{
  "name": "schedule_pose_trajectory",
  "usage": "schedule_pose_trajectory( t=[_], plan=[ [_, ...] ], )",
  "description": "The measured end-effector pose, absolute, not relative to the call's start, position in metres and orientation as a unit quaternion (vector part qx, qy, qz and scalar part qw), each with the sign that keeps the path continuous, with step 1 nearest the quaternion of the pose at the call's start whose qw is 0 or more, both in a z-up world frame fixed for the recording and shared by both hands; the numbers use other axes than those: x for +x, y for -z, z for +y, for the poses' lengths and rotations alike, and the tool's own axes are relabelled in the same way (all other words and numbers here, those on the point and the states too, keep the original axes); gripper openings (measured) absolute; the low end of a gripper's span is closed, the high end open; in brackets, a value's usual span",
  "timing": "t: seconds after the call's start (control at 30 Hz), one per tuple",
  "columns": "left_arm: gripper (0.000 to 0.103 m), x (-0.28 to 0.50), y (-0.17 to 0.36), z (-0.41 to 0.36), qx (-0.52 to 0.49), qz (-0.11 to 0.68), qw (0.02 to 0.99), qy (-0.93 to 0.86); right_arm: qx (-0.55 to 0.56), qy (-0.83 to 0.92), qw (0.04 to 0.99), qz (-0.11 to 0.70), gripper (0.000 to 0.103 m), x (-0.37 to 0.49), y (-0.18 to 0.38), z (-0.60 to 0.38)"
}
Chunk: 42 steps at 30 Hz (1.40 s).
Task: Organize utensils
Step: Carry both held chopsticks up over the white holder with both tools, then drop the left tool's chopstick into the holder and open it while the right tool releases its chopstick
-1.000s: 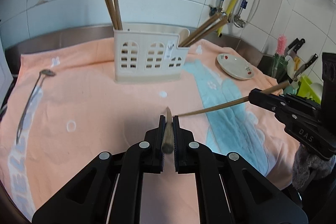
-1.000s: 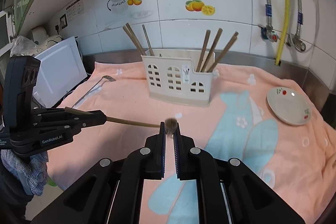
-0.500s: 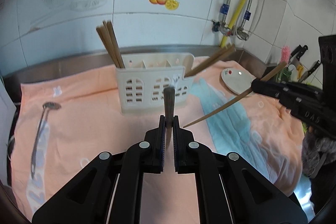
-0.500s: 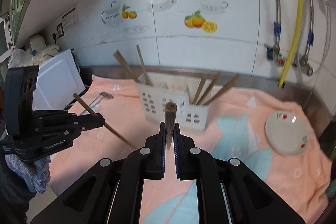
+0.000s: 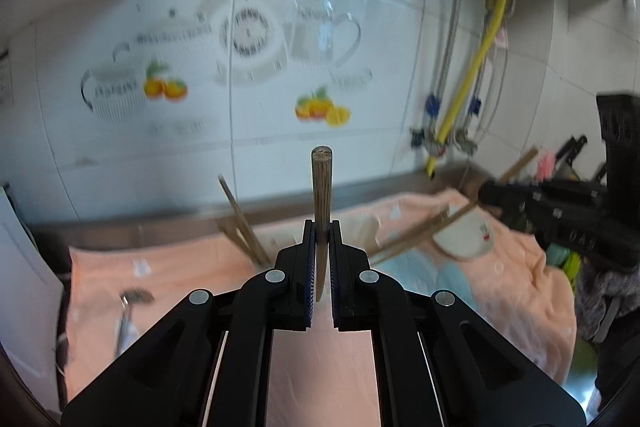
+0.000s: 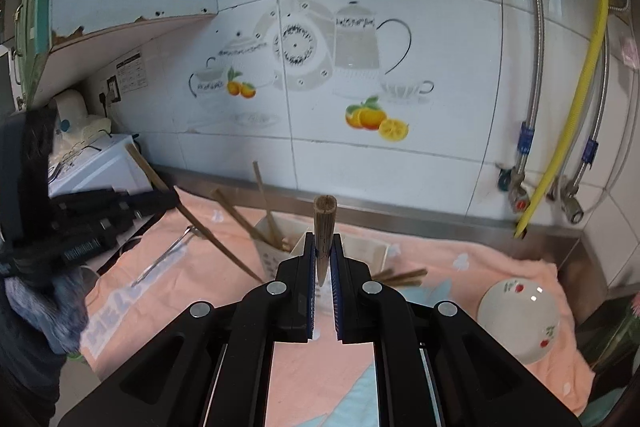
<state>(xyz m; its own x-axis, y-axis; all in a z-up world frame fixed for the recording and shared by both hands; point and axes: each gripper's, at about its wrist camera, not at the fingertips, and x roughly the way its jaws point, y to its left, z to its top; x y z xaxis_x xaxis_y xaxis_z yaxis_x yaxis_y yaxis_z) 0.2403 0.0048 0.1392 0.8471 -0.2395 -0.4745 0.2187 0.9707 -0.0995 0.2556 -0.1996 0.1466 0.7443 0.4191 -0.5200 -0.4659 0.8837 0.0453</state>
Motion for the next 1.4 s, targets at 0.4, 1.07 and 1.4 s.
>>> schedule_pose_trajectory(
  t=[0.4,1.07,1.4],
  plan=[
    [0.006,0.291,-0.149,0.026,-0.045,0.244,0.966,0.076,-0.041,-0.212,0.939,0.267,0.007,0.295,-0.155,-0.201],
    [0.006,0.317,-0.093,0.026,-0.046,0.303,0.949,0.067,-0.069,-0.195,0.925,0.32,0.007,0.325,-0.099,-0.183],
    [0.006,0.324,-0.083,0.022,-0.039,0.32,0.945,0.065,-0.071,-0.195,0.918,0.337,0.007,0.333,-0.081,-0.178]
  ],
)
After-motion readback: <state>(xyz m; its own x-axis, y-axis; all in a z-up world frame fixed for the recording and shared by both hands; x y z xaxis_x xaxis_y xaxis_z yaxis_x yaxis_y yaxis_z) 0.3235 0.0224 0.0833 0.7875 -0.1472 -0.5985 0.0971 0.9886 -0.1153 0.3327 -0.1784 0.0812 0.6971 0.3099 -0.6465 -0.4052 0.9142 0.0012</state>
